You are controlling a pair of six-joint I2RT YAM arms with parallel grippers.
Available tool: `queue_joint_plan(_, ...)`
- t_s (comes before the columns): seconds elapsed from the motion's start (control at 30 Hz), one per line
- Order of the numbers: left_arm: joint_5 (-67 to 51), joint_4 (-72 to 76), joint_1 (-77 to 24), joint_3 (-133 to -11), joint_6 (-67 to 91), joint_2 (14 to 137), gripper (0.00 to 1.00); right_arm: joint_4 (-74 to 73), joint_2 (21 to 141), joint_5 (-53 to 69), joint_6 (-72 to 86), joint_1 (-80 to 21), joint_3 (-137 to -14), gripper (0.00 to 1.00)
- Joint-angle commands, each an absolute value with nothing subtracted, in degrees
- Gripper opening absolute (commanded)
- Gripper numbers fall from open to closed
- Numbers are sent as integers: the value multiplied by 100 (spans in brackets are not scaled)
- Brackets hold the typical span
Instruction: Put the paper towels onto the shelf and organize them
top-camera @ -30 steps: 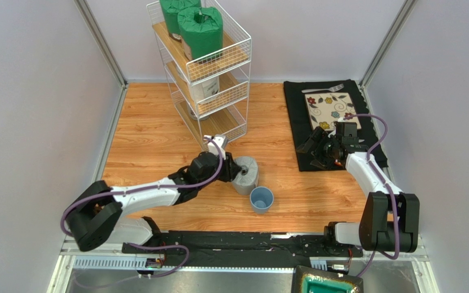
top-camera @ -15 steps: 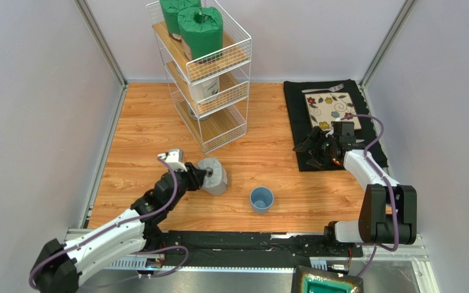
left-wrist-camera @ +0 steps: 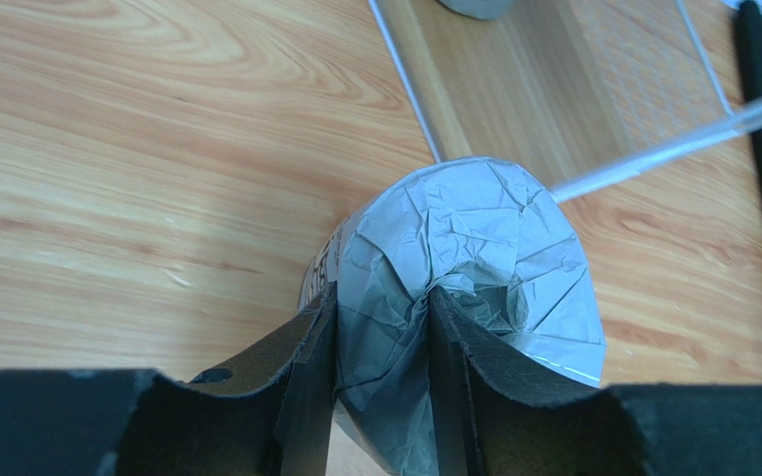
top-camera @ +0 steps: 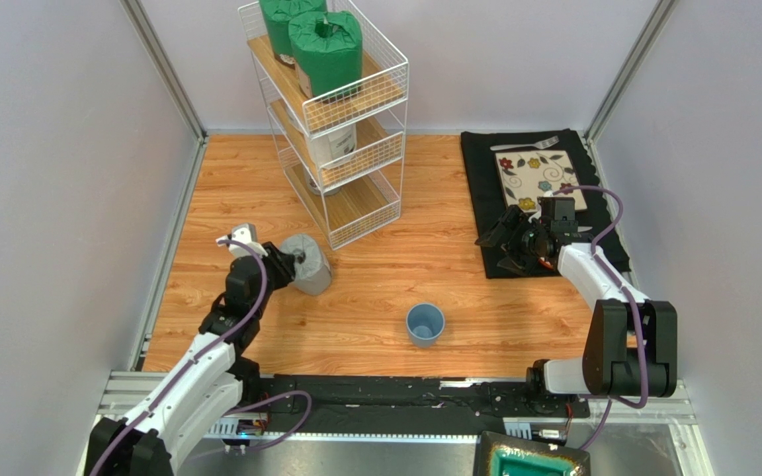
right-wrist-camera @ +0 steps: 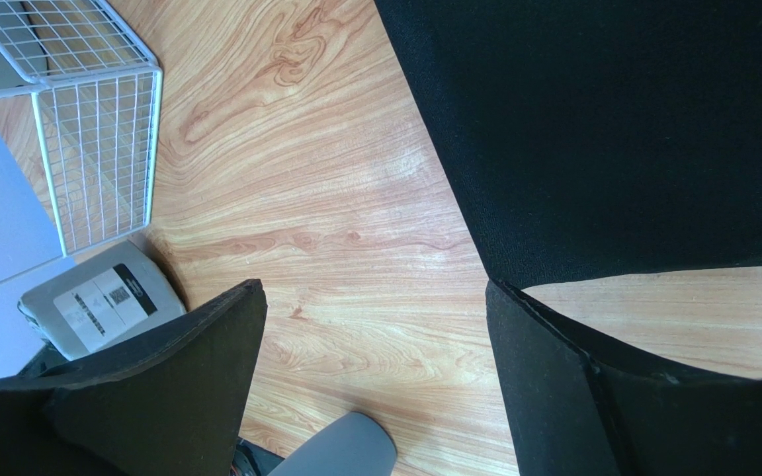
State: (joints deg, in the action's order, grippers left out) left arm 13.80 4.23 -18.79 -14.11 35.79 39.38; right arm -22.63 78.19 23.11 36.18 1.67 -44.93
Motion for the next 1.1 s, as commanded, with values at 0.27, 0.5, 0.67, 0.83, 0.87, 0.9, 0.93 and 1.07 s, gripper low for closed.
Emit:
queue_joint_plan(0.27, 844, 992, -932, -2619, 2760, 5166, 41, -2241, 7638, 2329, 3586, 149, -4623, 85)
queue_joint_plan(0.5, 563, 1756, -826, -3330, 2830, 6169, 39, -2311, 7585, 2268, 3551, 149, -4632, 85)
queue_joint_plan(0.67, 369, 2354, -826, -3673, 2681, 6793, 38, -2355, 7576, 2250, 3525, 158, -4641, 85)
queue_joint_plan(0.83, 194, 2654, -826, -3937, 2645, 7285, 37, -2364, 7629, 2162, 3489, 158, -4684, 86)
queue_joint_plan(0.87, 72, 2724, -826, -4042, 2654, 7364, 36, -2382, 7655, 2153, 3481, 158, -4711, 86)
queue_joint_plan(0.9, 44, 2777, -826, -4078, 2707, 7452, 36, -2391, 7699, 2171, 3480, 158, -4728, 86)
queue_joint_plan(0.93, -78, 2838, -826, -4122, 2724, 7601, 35, -2408, 7717, 2188, 3480, 158, -4763, 86)
queue_joint_plan(1.07, -342, 3198, -826, -4306, 2874, 7953, 34, -2487, 7717, 2153, 3428, 158, -4851, 86)
